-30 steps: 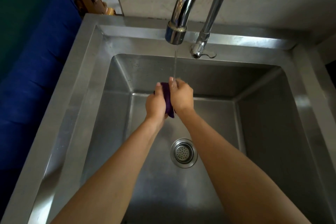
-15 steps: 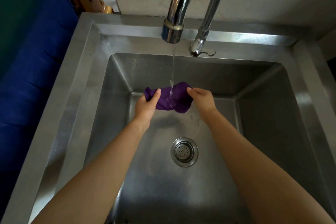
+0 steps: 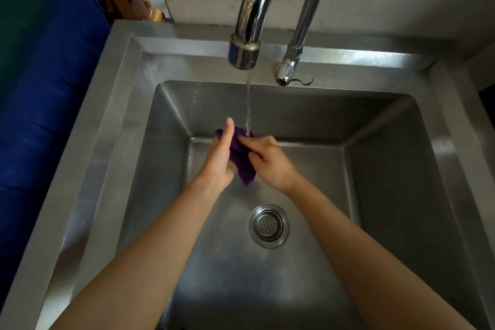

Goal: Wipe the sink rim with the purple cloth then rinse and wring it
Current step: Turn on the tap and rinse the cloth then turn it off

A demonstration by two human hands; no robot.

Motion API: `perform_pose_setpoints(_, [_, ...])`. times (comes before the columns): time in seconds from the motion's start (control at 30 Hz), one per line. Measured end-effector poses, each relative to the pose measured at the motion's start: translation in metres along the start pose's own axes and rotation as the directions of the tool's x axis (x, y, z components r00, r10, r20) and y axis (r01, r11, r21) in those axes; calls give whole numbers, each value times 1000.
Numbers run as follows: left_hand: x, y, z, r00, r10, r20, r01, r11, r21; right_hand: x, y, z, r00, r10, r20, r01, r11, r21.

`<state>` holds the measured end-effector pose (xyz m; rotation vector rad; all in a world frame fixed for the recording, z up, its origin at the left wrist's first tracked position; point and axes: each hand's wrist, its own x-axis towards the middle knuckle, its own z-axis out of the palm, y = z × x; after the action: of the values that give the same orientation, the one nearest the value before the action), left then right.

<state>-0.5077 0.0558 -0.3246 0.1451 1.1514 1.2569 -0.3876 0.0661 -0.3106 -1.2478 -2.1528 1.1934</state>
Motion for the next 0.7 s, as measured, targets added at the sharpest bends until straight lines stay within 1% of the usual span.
perform_pose_setpoints(0.03, [1,0,-1,1000,7,-18,-7,1000,9,-4,-2,1,1000,6,9,-6,1000,1])
perform_pose_setpoints(0.07, [3,-2,-1,1000,15,-27,-15,1000,-2,-5,0,0,998,37,-52,-35,999,42])
perform_pose_setpoints(0.1, [3,-1,-2,999,16,-40,-17,1000,-18,-5,1,-2,983,91,-160,-76,992,99])
perform_pose_setpoints(0.13, [3,-1,-1,999,2,-47,-4,998,-57,-4,5,-3,946,188,-266,-142,973,181])
perform_pose_setpoints(0.17, [2,-1,0,999,-33,-40,29,994,-102,-3,7,-5,902,308,-303,-215,928,304])
perform_pose_setpoints(0.2, [-1,1,3,998,-63,-17,59,987,-149,-2,4,-7,868,435,-239,-293,838,460])
perform_pose_setpoints(0.23, [-3,1,5,998,-67,15,69,980,-185,0,2,-8,842,532,-89,-376,698,609])
perform_pose_setpoints(0.27, [-4,2,7,998,-54,43,62,974,-220,1,1,-7,817,573,66,-444,553,704])
perform_pose_setpoints(0.3, [-4,3,7,998,-26,56,38,972,-231,1,1,-6,806,570,157,-468,452,760])
perform_pose_setpoints(0.33, [-5,5,6,998,-3,64,19,971,-240,1,0,-5,813,555,175,-452,413,791])
perform_pose_setpoints(0.37, [-4,7,3,998,17,59,-4,975,-224,1,0,-5,825,546,146,-420,420,805])
perform_pose_setpoints(0.4, [-3,10,1,998,25,56,-13,979,-202,2,0,-6,833,548,75,-386,478,789])
perform_pose_setpoints(0.47, [-1,13,-8,999,-3,36,6,996,-90,2,3,-9,854,519,-42,-333,607,722])
perform_pose_setpoints(0.5, [0,14,-11,999,-34,36,34,999,-4,3,4,-10,871,488,-57,-323,655,683])
perform_pose_setpoints(0.57, [2,10,-13,997,-81,-16,83,987,140,3,0,-13,914,403,-48,-297,744,599])
perform_pose_setpoints(0.63, [8,2,-13,992,-105,-66,117,971,209,2,-4,-8,949,295,-108,-225,877,425])
perform_pose_setpoints(0.7, [13,-3,-8,992,-98,-76,114,965,234,1,-15,2,969,182,-166,-144,965,221])
